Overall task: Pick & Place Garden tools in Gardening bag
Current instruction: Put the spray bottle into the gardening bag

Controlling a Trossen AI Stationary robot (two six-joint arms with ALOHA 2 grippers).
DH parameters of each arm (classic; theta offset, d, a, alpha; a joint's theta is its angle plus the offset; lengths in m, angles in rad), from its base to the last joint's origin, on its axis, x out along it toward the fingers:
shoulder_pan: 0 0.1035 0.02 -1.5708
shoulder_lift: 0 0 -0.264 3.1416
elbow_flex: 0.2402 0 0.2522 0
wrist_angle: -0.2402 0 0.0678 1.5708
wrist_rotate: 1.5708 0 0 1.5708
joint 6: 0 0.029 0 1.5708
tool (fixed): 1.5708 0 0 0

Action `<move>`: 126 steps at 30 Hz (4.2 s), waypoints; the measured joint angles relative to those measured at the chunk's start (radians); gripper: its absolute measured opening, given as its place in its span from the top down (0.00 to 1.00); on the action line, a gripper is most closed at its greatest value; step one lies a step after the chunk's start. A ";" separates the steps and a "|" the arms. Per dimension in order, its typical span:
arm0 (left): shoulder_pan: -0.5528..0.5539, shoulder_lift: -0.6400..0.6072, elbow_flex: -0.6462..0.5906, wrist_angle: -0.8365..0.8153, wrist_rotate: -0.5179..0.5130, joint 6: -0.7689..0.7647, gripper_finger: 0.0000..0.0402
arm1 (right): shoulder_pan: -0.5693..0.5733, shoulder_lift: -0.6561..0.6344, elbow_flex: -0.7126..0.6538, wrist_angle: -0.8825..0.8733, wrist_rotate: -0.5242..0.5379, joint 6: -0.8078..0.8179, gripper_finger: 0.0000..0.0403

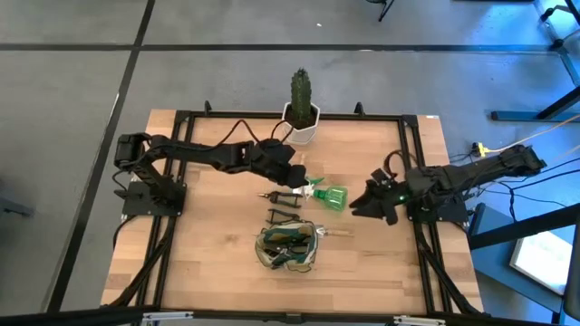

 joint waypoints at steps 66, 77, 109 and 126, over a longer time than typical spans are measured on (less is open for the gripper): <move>-0.057 -0.157 -0.002 -0.754 -0.082 0.344 0.99 | -0.329 1.088 0.771 -0.798 -0.009 -0.871 0.33; -0.112 -0.589 -0.353 -0.424 -0.116 0.560 0.99 | -0.329 1.089 0.771 -0.758 -0.008 -0.867 0.33; -0.193 -0.789 -0.531 -0.189 -0.199 0.624 0.99 | -0.337 1.233 0.771 -0.792 0.005 -0.851 0.33; -0.193 -0.788 -0.531 -0.156 -0.207 0.621 0.99 | -0.334 1.224 0.770 -0.873 -0.104 -0.615 0.68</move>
